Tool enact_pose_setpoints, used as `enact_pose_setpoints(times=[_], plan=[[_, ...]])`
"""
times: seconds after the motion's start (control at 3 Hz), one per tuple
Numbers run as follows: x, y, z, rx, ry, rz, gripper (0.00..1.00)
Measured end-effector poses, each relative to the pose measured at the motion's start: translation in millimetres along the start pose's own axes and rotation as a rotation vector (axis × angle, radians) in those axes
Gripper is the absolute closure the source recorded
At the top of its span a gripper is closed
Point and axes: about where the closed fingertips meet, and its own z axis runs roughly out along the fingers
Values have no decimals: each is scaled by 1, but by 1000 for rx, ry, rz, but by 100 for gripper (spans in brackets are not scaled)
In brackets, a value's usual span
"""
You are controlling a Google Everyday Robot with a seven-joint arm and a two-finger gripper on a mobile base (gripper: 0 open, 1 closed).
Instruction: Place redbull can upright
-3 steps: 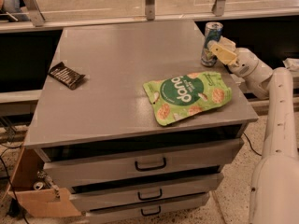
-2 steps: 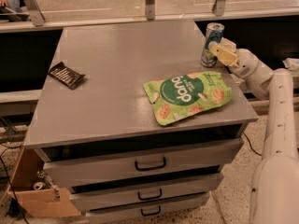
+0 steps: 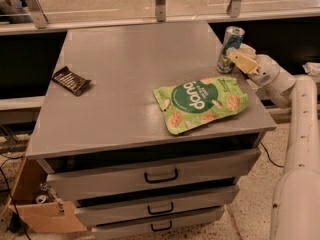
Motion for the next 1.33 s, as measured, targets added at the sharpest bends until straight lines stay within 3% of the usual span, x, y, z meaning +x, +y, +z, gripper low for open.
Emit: enact_pose_setpoints(times=[0.33, 0.67, 1.0, 1.33], plan=[[-12, 1, -9, 14, 8, -14, 8], [-26, 3, -16, 22, 26, -32, 0], [-58, 9, -31, 39, 87, -78, 0], [-115, 18, -51, 102, 171, -173, 0]])
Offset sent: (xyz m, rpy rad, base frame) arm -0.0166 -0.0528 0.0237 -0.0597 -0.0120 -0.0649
